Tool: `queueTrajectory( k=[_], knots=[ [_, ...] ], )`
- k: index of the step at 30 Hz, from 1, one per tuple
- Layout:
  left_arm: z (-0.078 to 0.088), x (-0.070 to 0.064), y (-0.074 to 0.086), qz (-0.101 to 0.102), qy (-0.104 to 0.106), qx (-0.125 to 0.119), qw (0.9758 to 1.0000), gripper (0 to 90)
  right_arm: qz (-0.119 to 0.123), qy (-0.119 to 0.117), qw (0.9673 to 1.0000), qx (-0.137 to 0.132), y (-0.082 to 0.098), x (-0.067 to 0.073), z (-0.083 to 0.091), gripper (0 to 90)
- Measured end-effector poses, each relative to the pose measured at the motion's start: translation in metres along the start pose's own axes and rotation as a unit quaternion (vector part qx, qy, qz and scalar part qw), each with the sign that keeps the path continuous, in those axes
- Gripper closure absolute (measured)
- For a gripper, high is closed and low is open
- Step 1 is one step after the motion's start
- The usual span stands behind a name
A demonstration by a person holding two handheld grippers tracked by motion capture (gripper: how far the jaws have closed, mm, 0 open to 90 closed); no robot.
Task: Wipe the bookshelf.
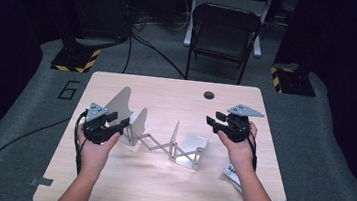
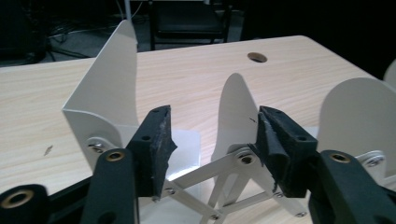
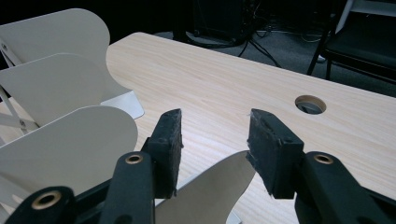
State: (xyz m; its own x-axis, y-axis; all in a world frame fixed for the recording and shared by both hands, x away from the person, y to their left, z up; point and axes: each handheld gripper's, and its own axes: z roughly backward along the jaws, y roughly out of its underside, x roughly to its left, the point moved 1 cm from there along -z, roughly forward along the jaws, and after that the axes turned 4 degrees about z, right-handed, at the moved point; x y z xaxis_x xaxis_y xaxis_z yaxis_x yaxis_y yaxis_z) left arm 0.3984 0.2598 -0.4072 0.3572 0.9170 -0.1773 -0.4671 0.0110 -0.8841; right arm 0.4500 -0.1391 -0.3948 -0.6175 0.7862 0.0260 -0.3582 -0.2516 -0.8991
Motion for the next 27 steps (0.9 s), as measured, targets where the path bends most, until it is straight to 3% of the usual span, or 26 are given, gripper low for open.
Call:
queueTrajectory(
  k=[5,9,14,16,19,22,24,26,27],
  knots=[
    [-0.004,-0.003,0.006,0.01,0.01,0.005,0.9999,43.5,-0.008,-0.001,1.0,-0.002,0.008,0.002,0.008,54.6],
    [-0.005,-0.008,0.006,0.009,0.016,0.001,0.9998,44.2,-0.022,-0.013,0.9996,-0.013,0.014,0.005,0.017,55.1],
    [-0.011,-0.015,0.003,0.003,0.022,0.005,0.9997,44.6,-0.019,-0.02,0.9995,-0.017,0.019,0.015,0.025,55.4],
    [-0.016,-0.019,0.005,0.001,0.019,0.011,0.9998,45.0,-0.02,-0.043,0.9985,-0.028,0.023,0.025,0.031,55.9],
    [-0.016,-0.02,0.009,-0.021,-0.005,0.013,0.9997,47.3,-0.023,-0.08,0.996,-0.032,0.026,0.038,0.036,56.9],
    [-0.013,-0.016,0.013,-0.035,-0.021,0.021,0.999,49.0,-0.002,-0.1,0.9946,-0.028,0.028,0.055,0.039,56.6],
    [-0.01,-0.013,0.017,-0.019,-0.013,0.014,0.9996,47.2,0.019,-0.096,0.995,-0.024,0.028,0.063,0.04,54.5],
    [-0.009,-0.012,0.019,-0.021,-0.014,0.015,0.9996,47.3,0.027,-0.09,0.9953,-0.023,0.028,0.066,0.04,53.7],
    [-0.008,-0.012,0.02,-0.024,-0.021,0.013,0.9994,47.7,0.036,-0.077,0.996,-0.027,0.028,0.065,0.04,52.3]
  ],
)
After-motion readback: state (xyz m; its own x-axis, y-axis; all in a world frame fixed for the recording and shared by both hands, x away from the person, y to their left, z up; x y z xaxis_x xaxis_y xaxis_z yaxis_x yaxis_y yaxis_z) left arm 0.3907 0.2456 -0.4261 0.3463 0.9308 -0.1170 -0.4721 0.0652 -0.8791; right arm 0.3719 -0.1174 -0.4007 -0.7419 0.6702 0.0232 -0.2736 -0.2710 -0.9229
